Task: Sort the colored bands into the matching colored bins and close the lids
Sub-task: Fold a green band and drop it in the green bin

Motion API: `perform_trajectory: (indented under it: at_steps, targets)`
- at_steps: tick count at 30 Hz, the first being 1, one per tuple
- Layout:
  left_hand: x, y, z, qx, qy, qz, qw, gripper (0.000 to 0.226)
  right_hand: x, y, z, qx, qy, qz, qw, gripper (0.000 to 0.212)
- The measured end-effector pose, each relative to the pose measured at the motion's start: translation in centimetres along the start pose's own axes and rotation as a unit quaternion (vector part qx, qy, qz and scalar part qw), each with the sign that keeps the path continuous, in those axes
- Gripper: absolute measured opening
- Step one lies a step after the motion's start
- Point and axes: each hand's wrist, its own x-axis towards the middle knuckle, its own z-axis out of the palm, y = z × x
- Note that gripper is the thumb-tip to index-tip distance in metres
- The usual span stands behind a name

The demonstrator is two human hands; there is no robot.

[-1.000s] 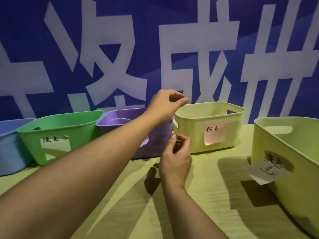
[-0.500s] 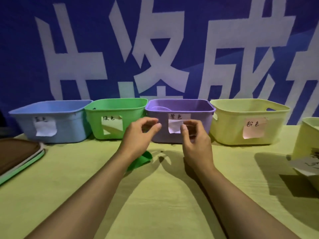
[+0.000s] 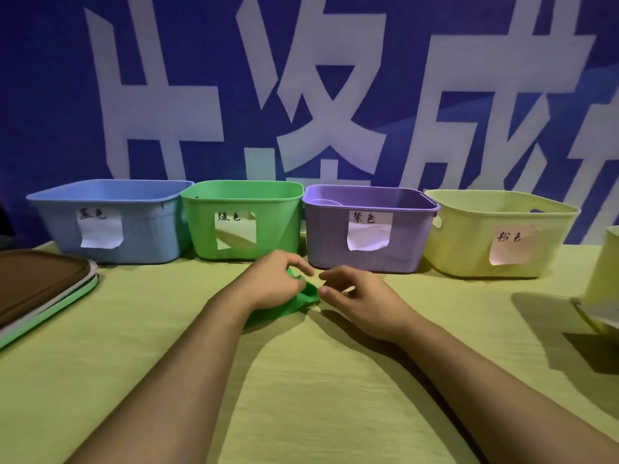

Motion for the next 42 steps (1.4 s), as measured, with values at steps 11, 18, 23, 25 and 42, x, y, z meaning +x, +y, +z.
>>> perform_trajectory:
  at_steps: [11, 18, 23, 25, 42]
  targets:
    - [0.5, 0.4, 0.7, -0.072, 0.053, 0.072, 0.993, 0.012, 0.4, 0.6, 0.5, 0.115, 0.042, 0.024, 0.992, 0.016]
    - [0.5, -0.1, 0.7, -0.018, 0.102, 0.012, 0.995, 0.009, 0.5, -0.1, 1.2, 0.006, -0.016, -0.034, 0.999, 0.015]
    - [0.5, -0.3, 1.1, -0.036, 0.090, 0.003, 0.995, 0.016, 0.5, -0.3, 0.8, 0.050, 0.019, -0.001, 0.999, 0.027]
    - [0.4, -0.3, 1.1, -0.050, 0.083, -0.007, 0.995, 0.022, 0.5, -0.2, 0.5, 0.119, 0.068, 0.030, 0.990, 0.024]
    - [-0.7, 2.6, 1.6, -0.422, -0.017, -0.146, 0.894, 0.080, -0.6, -2.8, -2.9, 0.483, 0.103, 0.061, 0.867, 0.036]
